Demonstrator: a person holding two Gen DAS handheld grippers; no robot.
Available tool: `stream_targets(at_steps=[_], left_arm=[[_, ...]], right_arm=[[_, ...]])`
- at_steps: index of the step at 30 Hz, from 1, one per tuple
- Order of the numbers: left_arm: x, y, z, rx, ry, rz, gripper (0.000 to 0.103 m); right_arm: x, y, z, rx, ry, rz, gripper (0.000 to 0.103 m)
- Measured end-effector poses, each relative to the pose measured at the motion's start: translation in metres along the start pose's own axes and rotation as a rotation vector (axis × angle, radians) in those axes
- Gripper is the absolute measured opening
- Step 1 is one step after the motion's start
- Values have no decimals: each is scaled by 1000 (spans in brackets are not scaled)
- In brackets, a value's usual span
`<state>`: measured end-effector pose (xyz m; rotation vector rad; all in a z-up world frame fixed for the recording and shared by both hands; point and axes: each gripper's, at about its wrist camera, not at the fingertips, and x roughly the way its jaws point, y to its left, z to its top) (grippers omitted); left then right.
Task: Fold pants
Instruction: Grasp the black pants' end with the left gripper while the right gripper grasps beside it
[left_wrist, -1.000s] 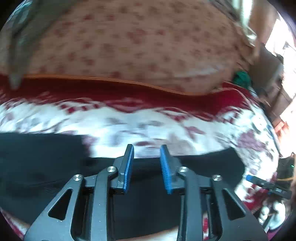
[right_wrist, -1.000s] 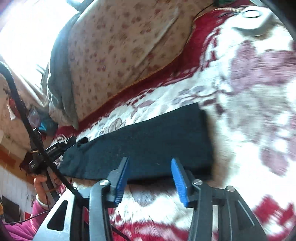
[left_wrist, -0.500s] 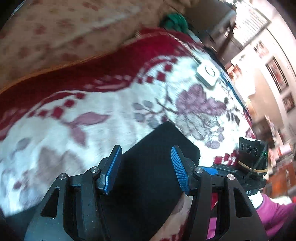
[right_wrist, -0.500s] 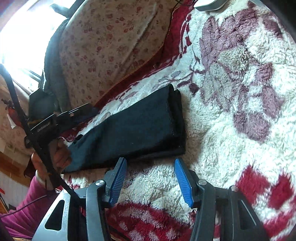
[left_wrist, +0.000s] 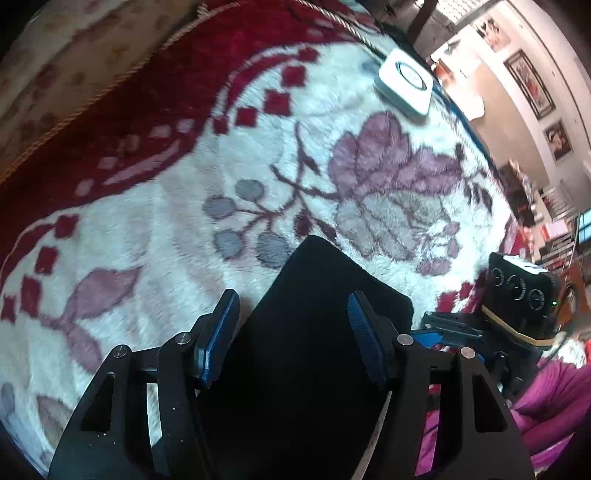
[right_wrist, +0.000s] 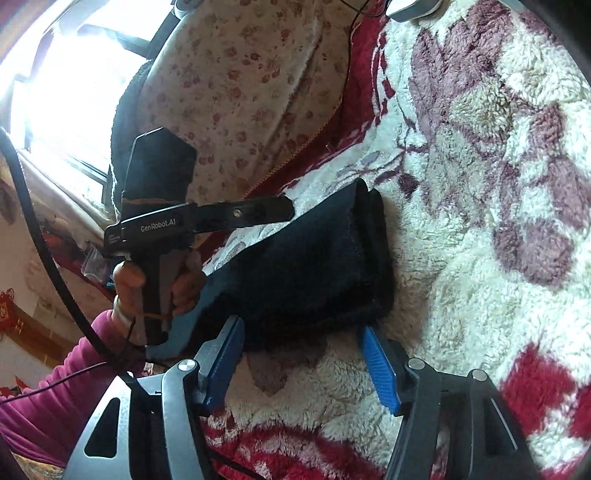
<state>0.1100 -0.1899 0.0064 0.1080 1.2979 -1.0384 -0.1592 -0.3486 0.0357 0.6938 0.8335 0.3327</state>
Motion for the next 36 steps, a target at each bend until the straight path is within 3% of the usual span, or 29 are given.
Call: stream_targets(at_steps=[2,6,12,16,17,19,20,21,23,25,36], left_arm=[[8,-5,2,28,31,-21,63],[15,-15,5,102,60,-50,75],[22,-23,9,170,124,-150,77],[31,-25,12,181,130,-174,76],[32,-25,13,179,124,-172,71],[33,-25,13,190,104,-137,50],[35,-23,15,189,99,-115,37],[36,-19,18,174,96,-108,31],[34,-12,20,157,89,-128,26],[33,-13,18,168,77,-121,24],[-6,-25,12,188,-24,-100,18]], right_arm=[[0,2,-1,-9,-13,1,66],[-4,1,-3,-2,-24,17,66],[-8,0,-5,-9,-38,36,66],[-10,0,-7,-20,-49,45,66],[-9,1,-8,-24,-51,46,66],[-7,3,-8,-41,-57,41,66],[-5,4,-8,-50,-58,35,61],[-3,5,-8,-62,-53,23,56],[0,2,-6,-49,-44,13,34],[1,-6,-4,-4,-46,36,24],[-11,20,4,-57,-86,97,13]])
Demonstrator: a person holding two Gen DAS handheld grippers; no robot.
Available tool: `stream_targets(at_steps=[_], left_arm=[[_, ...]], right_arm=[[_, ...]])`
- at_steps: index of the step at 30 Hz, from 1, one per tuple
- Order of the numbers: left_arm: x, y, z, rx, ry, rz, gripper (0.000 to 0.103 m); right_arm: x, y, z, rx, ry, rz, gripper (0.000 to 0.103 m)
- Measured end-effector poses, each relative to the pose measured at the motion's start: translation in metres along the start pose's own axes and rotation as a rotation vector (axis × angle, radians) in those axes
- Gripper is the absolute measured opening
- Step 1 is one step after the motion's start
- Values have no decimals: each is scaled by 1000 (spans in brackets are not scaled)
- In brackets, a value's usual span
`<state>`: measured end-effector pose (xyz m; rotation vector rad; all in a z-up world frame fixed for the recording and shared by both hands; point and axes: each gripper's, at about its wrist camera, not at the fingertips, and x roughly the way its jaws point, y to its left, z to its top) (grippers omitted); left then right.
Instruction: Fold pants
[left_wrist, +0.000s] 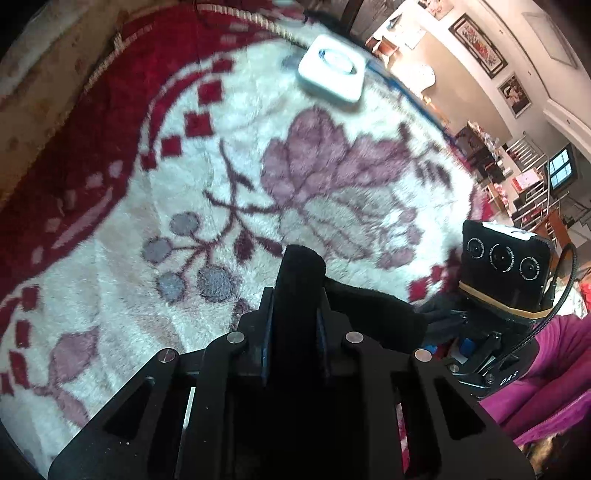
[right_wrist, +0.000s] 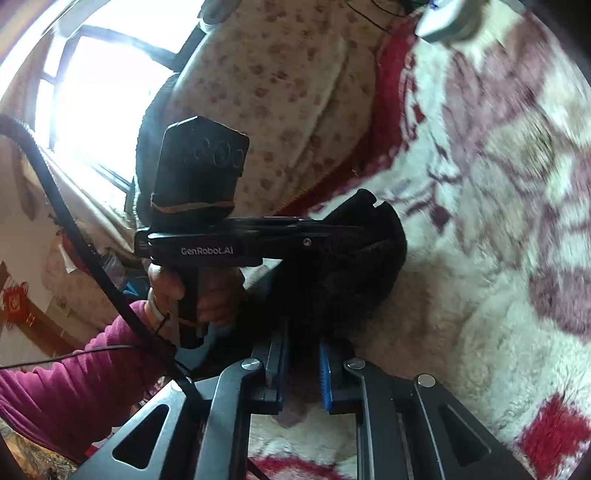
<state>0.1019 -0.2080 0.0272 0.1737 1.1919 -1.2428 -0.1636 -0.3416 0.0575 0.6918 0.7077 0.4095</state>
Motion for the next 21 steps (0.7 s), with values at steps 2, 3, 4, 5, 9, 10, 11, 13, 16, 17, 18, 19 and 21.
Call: stream_targets(at_steps=[2,3,4,5,9,10,11,13,16,17,18,19,21], left_arm=[[-19,-4,-1,1,-41,8,18],[-28,-6,-2,2,-56,12,18],[-40,-7,-4,-2,-79,18,18],[-47,-7,-5,-8,-95,23,18],[-86,-5,-18,-43,-171,49,18],[-95,-4,-23,-53,-188,54,18],[-103,-3,-29,-65,-203,54,18],[-117,-1,-43,-80,-228,58,18],[-128,6,-61,-114,-257,77,18],[-130,7,-65,-123,-262,73,18],[-131,8,-67,-127,-269,68,18],[-130,10,-68,-130,-273,58,18],[-126,10,-65,-132,-272,49,18]], right_arm=[[0,10,4,-22,-4,21,12],[1,14,6,-34,-5,25,12],[2,22,9,-54,-7,35,12],[3,28,12,-66,-7,45,12],[14,62,23,-153,5,91,12],[18,70,25,-172,12,106,11],[22,78,27,-190,22,122,9],[36,94,29,-229,45,148,8],[58,113,30,-288,79,146,8],[61,114,30,-290,86,139,8],[61,113,28,-283,85,130,8],[57,110,27,-269,71,114,8],[43,102,23,-250,42,83,9]])
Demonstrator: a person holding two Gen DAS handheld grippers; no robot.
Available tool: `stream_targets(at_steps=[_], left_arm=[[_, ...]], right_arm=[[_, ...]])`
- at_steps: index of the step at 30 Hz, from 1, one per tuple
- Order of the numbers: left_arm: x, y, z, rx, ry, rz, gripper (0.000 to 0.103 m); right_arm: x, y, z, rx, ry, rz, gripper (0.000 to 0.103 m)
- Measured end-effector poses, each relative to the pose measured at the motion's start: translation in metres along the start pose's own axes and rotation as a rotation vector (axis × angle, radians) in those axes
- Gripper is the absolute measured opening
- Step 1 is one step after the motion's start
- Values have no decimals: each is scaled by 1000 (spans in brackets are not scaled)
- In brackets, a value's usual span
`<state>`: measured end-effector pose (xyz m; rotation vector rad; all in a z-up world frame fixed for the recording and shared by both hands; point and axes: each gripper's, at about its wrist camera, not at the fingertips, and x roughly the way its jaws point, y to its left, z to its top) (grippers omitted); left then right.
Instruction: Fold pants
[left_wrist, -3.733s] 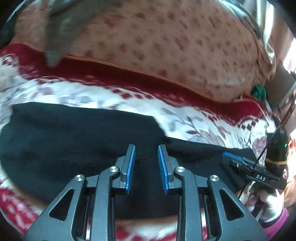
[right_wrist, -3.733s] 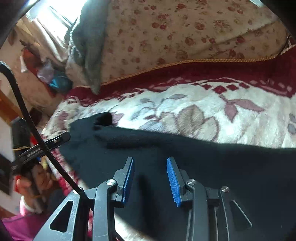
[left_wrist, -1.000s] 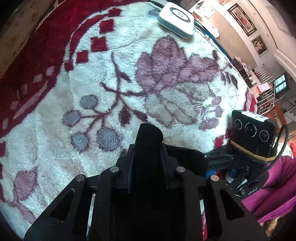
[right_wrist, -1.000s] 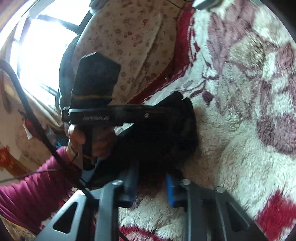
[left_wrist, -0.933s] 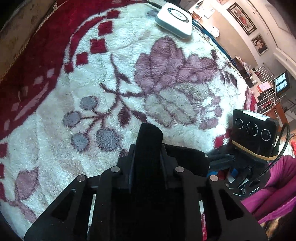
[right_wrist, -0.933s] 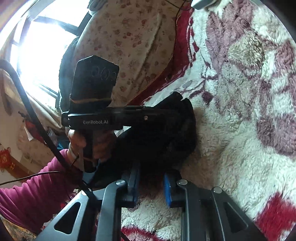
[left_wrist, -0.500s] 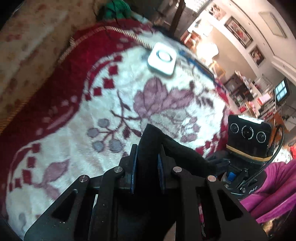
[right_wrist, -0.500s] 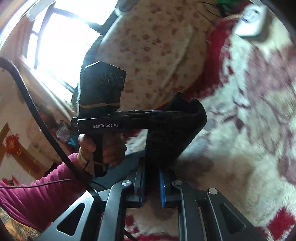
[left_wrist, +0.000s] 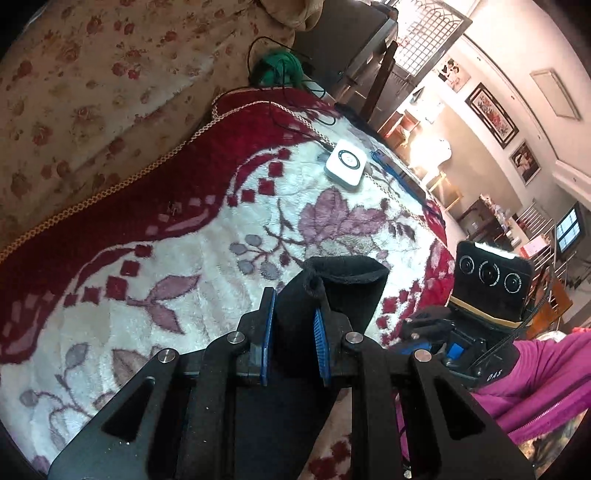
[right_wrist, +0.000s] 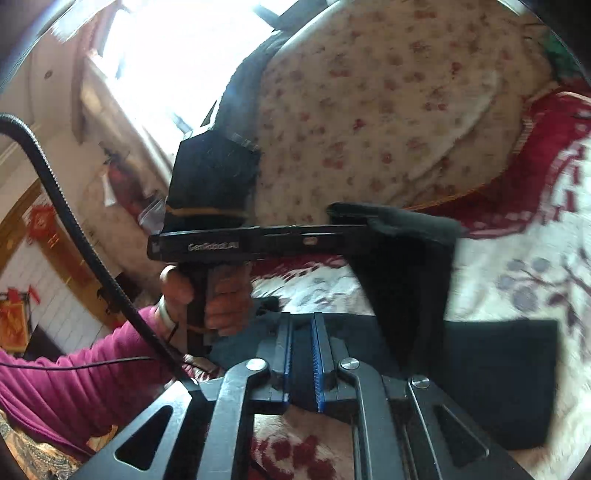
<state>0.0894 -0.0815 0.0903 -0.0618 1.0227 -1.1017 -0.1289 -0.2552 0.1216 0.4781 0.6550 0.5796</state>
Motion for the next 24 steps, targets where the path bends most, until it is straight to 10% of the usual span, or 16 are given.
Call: stream_targets(at_steps=[4,19,21,24], left_arm=[[27,-6,8,18,42,-15,18],[127,-11,19,55,262,54,20],[118,-3,19,39,259,61,52],[103,7,21,8,223,15,71]], right_arm=[[-31,-25,-23,159,29,-83,56],[-51,-81,-66,397,44,-171,61],[-49,-82,-65,390,39,-175,61],[-46,-84,-64,380,24,-170,63]])
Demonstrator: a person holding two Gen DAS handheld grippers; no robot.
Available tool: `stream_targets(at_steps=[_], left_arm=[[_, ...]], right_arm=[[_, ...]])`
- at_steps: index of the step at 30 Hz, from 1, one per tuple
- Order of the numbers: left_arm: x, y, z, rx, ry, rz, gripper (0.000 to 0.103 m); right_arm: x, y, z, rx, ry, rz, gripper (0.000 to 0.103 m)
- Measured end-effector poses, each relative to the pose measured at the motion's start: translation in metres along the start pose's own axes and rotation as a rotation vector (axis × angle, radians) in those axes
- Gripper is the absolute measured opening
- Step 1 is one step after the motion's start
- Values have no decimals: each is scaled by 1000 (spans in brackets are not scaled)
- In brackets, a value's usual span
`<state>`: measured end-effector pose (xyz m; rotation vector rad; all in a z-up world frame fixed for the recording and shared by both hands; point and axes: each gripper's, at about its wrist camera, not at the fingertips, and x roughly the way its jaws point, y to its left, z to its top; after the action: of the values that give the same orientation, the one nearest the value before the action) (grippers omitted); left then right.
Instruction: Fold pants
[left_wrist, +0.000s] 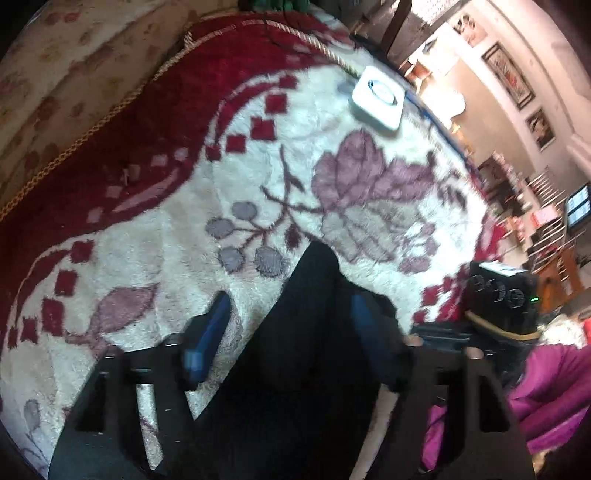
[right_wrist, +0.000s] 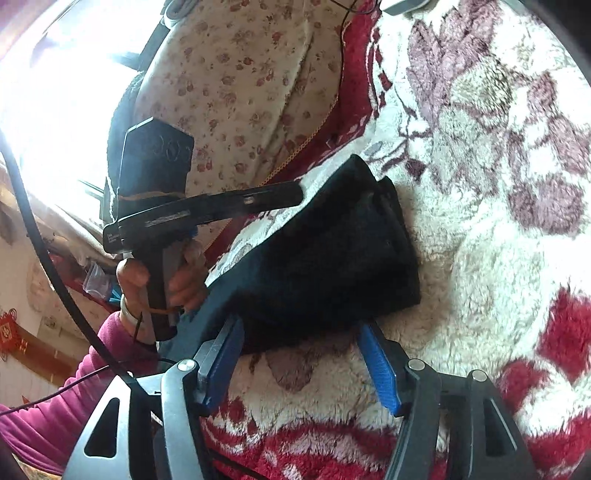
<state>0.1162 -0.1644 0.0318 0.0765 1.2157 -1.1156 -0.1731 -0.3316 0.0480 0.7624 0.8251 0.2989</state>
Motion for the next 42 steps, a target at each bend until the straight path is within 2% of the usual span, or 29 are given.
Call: stream_targets(at_steps=[2,5,9,11,13,14,16,18,22,23,25,27,28,29,31,36,42], left_arm=[[-1,4,1,-11,3,-19,71],[9,1,2,17,38,18,71],[30,-7,4,58,93,18,71],[40,-10,5,73,118,11,71],[50,-13,5,92,146,7,71],[54,-15,5,111,157,9,71],[60,-21,8,148,167,9,71],[66,-26,11,169,190,2,76],[79,-34,17,196,224,-82,76],[82,-35,18,211,226,-68,74],[85,-36,20,226,224,-60,63],[85,-29,25,202,208,-27,26],[84,-21,28,160,195,-47,22],[84,-17,29,143,191,-67,20],[82,-21,25,183,166,-59,17],[72,-27,21,185,135,-62,12],[33,-39,21,196,51,-64,12]], right_arm=[[1,-4,0,-1,-14,11,63],[3,-5,1,-10,-41,23,63],[11,-3,4,-56,-43,51,60],[15,-9,6,-55,-28,51,38],[14,-21,6,-9,-34,62,23],[12,-25,7,16,-40,81,19],[10,-29,8,35,-46,106,19],[10,-27,7,19,-46,100,19],[7,-28,4,20,-83,119,19],[6,-27,3,14,-88,119,20],[6,-27,3,10,-88,118,20],[6,-27,3,9,-78,124,20],[7,-27,4,6,-71,124,19],[8,-26,4,5,-65,121,15],[14,-27,7,9,-45,127,10],[12,-25,11,24,-48,161,9],[3,0,16,-41,-63,199,9]])
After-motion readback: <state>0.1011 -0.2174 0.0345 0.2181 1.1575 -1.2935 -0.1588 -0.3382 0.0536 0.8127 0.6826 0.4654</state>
